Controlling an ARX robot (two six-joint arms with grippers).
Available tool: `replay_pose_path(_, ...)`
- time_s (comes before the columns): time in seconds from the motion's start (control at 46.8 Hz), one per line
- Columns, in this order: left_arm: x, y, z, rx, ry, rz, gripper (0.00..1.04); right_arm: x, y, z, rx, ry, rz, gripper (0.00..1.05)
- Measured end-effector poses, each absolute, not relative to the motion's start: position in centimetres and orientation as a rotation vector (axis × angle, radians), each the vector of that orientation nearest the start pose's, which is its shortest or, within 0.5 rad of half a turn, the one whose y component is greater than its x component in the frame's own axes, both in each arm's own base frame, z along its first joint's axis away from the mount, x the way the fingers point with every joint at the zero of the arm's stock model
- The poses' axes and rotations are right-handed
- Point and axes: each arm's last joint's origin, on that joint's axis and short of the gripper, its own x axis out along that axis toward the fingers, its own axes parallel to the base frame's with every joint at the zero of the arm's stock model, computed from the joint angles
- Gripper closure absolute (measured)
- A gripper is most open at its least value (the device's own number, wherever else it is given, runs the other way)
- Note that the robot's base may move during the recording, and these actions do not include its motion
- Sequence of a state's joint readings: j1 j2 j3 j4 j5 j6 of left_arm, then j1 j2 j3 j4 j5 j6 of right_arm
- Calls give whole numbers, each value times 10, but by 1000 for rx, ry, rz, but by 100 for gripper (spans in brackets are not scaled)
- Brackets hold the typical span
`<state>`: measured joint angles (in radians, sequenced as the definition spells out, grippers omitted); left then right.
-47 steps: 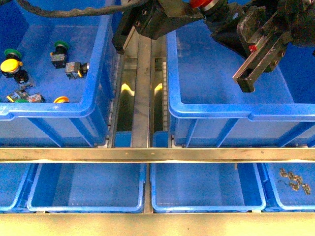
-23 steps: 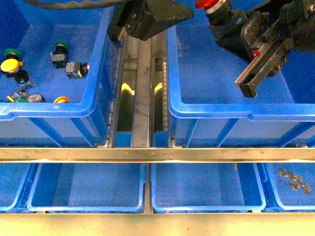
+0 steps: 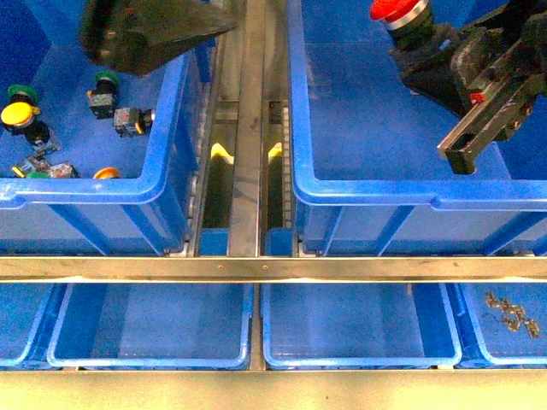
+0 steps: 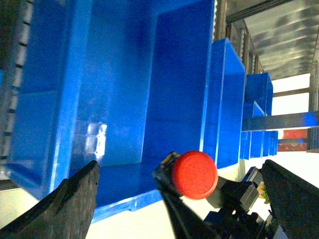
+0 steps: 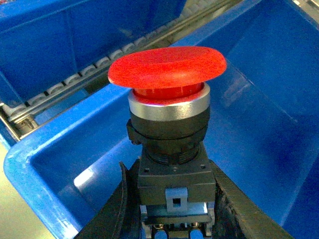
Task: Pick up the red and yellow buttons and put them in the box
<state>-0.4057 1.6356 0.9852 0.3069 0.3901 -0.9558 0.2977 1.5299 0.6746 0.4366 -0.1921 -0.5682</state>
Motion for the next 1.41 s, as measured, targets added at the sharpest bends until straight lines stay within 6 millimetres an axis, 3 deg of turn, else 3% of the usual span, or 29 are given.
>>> replay_pose_path(0.214, 301, -99, 221, -802, 661, -404, 8, 285, 85, 188, -542, 279, 564, 78)
replay_pose_path(0.448, 266, -61, 212, -675, 617, -280, 8, 278, 74, 196, -470, 276, 498, 78)
replay_pose_path(0.747, 225, -44, 201, -603, 578, -187, 8, 259, 64, 202, -356, 295, 438, 78)
replay_pose_path(0.94, 220, -47, 201, -568, 532, -184, 9, 254, 63, 204, -331, 307, 426, 78)
replay_pose_path(1.046, 209, -39, 188, -269, 154, -27, 30, 251, 64, 204, -320, 315, 426, 78)
replay_pose_path(1.11, 199, -32, 189, -152, 42, -5, 42, 249, 64, 202, -318, 328, 422, 78)
replay_pose_path(1.409, 171, -18, 180, -23, 13, -4, 89, 242, 65, 203, -309, 319, 461, 78)
